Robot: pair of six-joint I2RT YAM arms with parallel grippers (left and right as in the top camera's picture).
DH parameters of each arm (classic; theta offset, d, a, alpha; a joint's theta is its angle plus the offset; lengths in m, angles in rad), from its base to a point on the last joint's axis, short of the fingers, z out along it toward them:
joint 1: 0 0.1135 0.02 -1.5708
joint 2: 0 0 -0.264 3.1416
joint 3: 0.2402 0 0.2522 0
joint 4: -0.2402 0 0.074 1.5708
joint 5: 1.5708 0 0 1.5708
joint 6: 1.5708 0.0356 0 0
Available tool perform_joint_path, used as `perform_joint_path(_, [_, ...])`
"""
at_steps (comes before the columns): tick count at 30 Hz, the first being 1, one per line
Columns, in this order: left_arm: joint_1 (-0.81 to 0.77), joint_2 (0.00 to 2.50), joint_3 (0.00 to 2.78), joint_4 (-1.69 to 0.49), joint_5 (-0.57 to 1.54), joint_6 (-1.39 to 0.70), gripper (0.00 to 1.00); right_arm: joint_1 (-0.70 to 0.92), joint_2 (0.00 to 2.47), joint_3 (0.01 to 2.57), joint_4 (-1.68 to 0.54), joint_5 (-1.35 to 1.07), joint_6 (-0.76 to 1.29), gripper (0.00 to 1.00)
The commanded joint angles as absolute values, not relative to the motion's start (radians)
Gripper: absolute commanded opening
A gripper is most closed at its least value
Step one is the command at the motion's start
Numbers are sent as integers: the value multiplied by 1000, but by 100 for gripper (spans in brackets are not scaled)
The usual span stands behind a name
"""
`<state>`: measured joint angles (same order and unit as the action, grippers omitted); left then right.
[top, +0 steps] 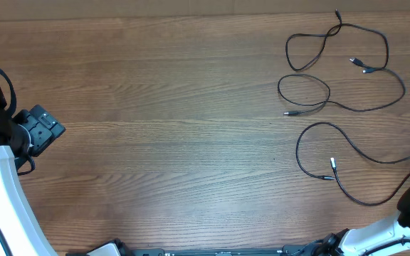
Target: Untangle cables
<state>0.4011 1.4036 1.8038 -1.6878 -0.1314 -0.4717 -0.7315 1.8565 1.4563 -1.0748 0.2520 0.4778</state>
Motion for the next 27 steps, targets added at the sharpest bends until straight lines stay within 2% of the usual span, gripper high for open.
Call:
perform_joint_path(1, [405, 1405, 1800, -1689, -130, -487, 100, -735, 1859, 1539, -1093, 272, 462, 6])
perform_joint_path(2, [405, 1405, 1800, -1689, -130, -487, 100, -736, 1859, 1554, -1105, 271, 462, 7])
perform_joint_path(3, [405, 1405, 1800, -1689, -130, -487, 100, -736, 1859, 1562, -1111, 271, 462, 13])
perform_joint_path(4, [405, 1405, 1800, -1689, -130, -487, 100, -735, 1859, 1568, -1115, 271, 463, 31])
perform_joint_path(6, [405, 1405, 1800, -1689, -130, -487, 100, -735, 1859, 1568, -1117, 267, 463, 82])
perform_joint_path(7, [405, 1405, 1800, -1689, -130, -487, 100, -735, 1859, 1568, -1118, 262, 463, 100])
perform_joint_path(12, [405, 1405, 1800, -1689, -130, -487, 100, -735, 1859, 1568, -1117, 125, 462, 100])
perform_joint_path(19, [405, 1405, 1800, -1690, -130, -487, 100, -712, 1859, 1565, -1153, -292, 332, 100])
perform_joint_path(27, [405, 1405, 1800, -1689, -130, -487, 100, -624, 1859, 1565, -1173, -342, 278, 100])
